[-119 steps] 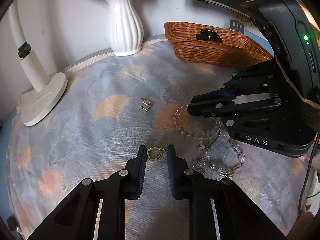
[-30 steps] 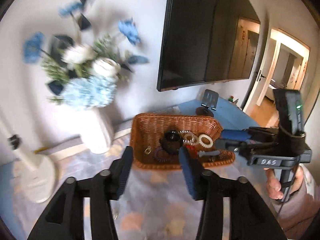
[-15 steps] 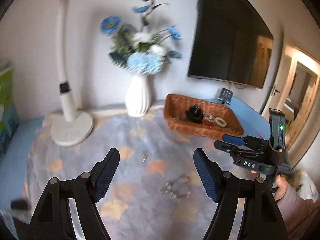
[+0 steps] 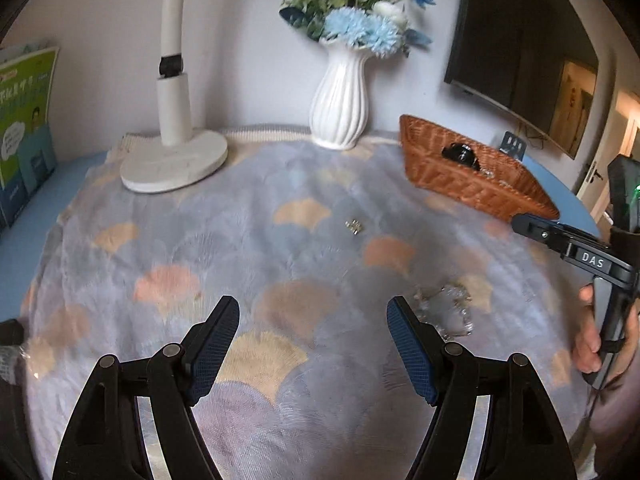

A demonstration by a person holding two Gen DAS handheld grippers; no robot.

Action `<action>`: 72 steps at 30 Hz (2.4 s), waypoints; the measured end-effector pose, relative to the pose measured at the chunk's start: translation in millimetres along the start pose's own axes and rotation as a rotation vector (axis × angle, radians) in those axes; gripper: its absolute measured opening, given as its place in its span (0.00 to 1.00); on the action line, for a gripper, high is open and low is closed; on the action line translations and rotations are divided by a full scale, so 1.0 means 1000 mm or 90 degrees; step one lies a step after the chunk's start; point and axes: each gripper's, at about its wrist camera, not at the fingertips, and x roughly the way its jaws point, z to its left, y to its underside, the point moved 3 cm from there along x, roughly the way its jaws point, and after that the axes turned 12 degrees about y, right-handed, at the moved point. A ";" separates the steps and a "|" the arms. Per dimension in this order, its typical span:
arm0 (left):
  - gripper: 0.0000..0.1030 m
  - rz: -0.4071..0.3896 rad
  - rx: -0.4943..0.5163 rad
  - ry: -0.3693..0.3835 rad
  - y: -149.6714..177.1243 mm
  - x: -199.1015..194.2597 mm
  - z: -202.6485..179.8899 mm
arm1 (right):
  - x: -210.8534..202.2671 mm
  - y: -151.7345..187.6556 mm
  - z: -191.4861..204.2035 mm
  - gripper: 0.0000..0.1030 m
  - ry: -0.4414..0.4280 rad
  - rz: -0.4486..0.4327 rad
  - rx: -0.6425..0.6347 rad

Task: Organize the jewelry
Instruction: 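Move both tools back over the remaining gold ring and silver chain, then grasp the small gold ring with the left gripper while the right gripper grasps the silver chain bracelet, then carry the gold ring and silver chain into the wicker basket and release both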

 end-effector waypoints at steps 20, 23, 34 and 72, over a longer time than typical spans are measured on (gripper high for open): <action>0.75 0.012 -0.082 0.047 0.000 0.006 0.021 | 0.043 0.016 0.082 0.44 -0.091 0.188 -0.173; 0.75 0.054 -0.081 0.023 -0.001 0.016 0.021 | 0.048 0.017 0.094 0.37 -0.081 0.181 -0.209; 0.75 0.110 0.005 0.057 -0.057 0.033 -0.010 | 0.041 0.021 0.058 0.10 -0.003 0.160 -0.216; 0.06 0.119 0.130 0.049 -0.068 0.096 -0.031 | 0.019 0.021 0.024 0.10 -0.054 0.137 -0.142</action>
